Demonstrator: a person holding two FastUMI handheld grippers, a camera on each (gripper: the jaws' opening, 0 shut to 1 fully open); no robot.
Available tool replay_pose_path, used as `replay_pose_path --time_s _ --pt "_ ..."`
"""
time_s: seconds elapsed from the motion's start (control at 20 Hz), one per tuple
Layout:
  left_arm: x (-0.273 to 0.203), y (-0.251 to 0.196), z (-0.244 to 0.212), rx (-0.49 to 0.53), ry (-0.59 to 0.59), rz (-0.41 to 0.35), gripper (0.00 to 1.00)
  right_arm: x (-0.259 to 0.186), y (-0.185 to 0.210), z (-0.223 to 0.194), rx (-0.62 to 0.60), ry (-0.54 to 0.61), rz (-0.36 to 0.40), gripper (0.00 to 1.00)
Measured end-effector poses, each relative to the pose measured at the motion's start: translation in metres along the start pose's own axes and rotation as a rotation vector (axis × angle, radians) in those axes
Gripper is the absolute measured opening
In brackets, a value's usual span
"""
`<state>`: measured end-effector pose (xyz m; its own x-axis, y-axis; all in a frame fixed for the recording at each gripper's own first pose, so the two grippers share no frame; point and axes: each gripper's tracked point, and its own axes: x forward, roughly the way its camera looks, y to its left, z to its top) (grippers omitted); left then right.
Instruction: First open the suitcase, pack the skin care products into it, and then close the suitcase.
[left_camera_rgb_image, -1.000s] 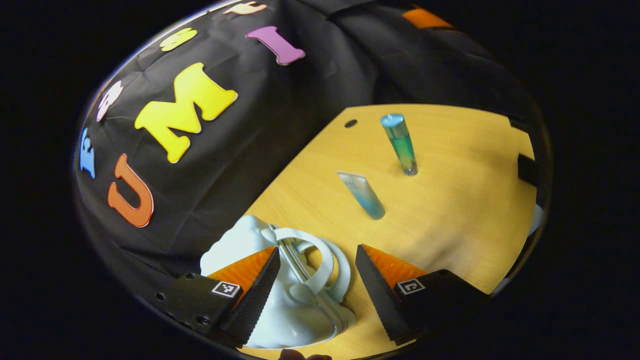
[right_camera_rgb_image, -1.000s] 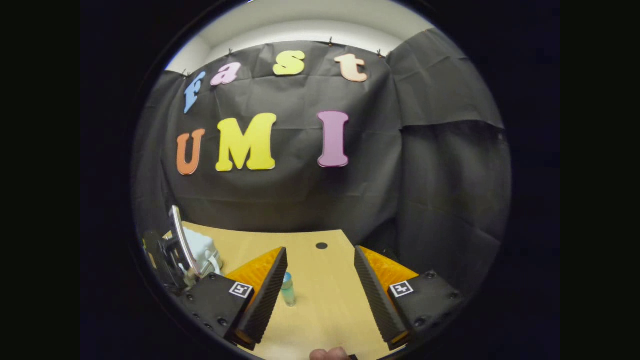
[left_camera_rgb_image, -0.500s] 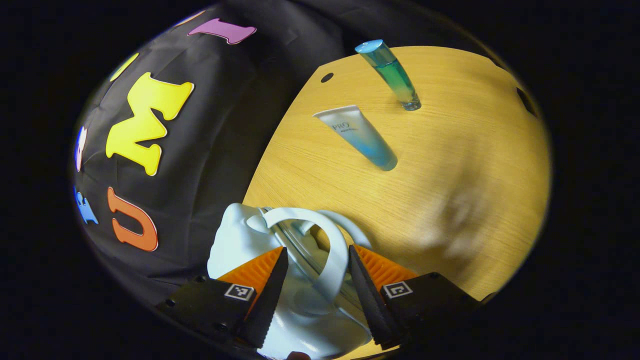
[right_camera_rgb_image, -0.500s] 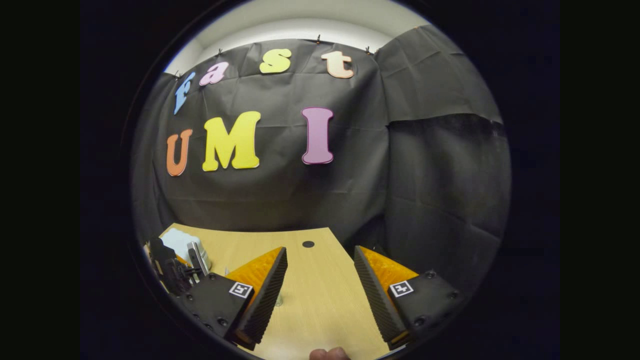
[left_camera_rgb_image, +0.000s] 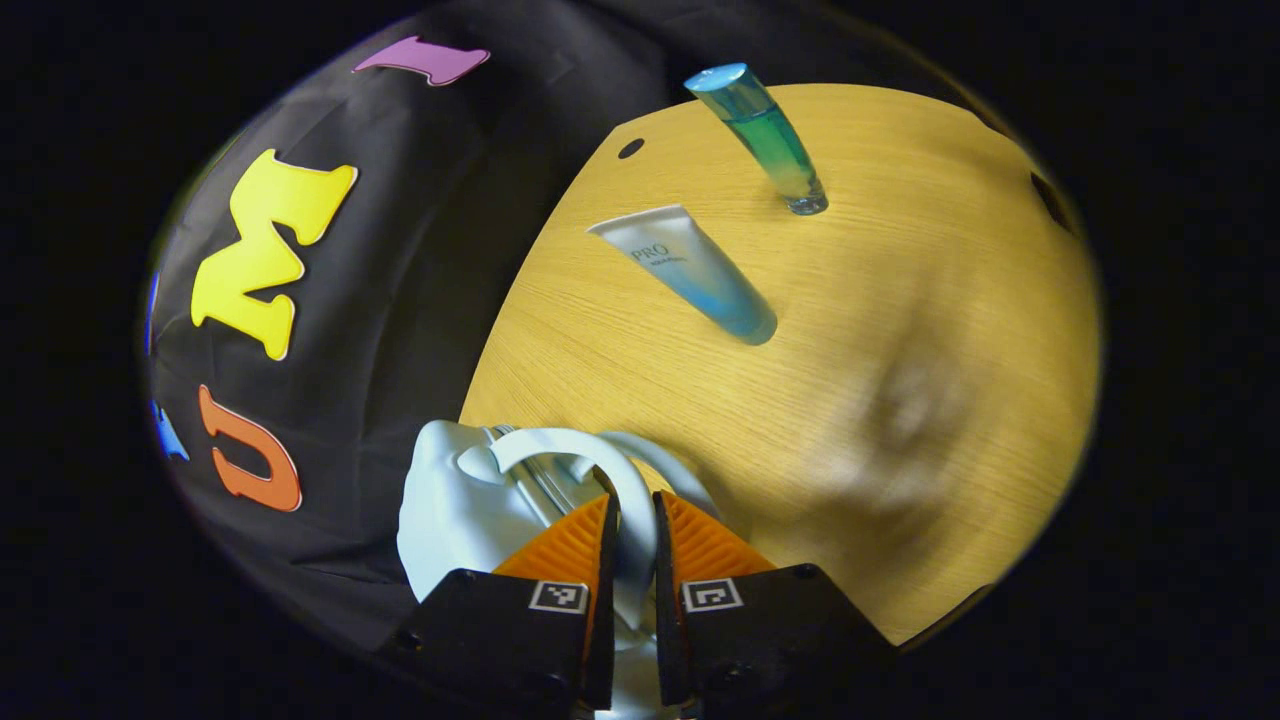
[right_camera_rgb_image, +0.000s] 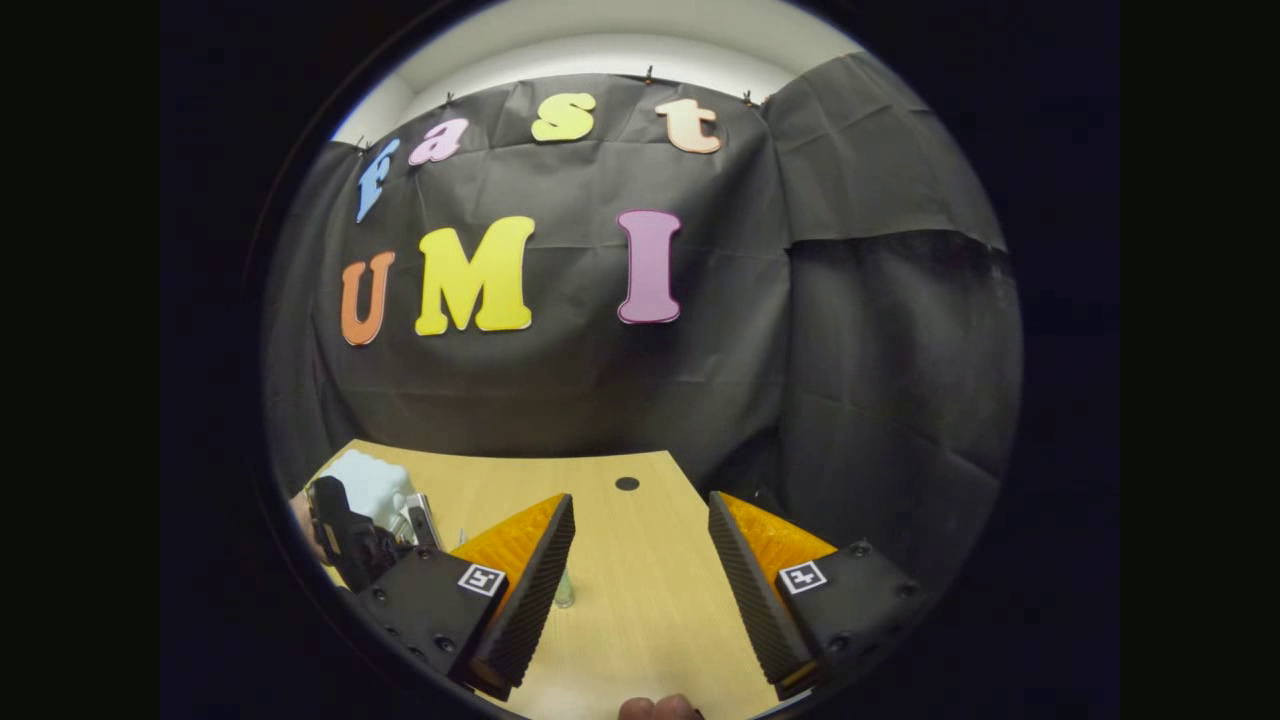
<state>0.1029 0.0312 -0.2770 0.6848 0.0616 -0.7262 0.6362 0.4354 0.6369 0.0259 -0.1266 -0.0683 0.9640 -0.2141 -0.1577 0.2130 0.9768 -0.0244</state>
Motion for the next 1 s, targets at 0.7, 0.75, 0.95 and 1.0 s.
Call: replay_pose_path --time_s 0.7,0.75,0.95,1.0 --pt "-0.145 0.212 -0.073 -0.351 -0.253 0.253 0.03 -0.011 0.066 0.006 -0.038 0.002 0.126 0.81" --pt "-0.15 0.226 -0.09 -0.373 -0.254 0.282 0.03 -0.013 0.071 0.008 -0.045 -0.002 0.132 0.81" --pt "-0.154 0.253 -0.151 -0.459 -0.265 0.359 0.03 -0.02 0.094 0.013 -0.108 -0.012 0.152 0.81" --pt "-0.153 0.261 -0.168 -0.477 -0.263 0.375 0.03 -0.022 0.1 0.015 -0.124 -0.015 0.158 0.82"
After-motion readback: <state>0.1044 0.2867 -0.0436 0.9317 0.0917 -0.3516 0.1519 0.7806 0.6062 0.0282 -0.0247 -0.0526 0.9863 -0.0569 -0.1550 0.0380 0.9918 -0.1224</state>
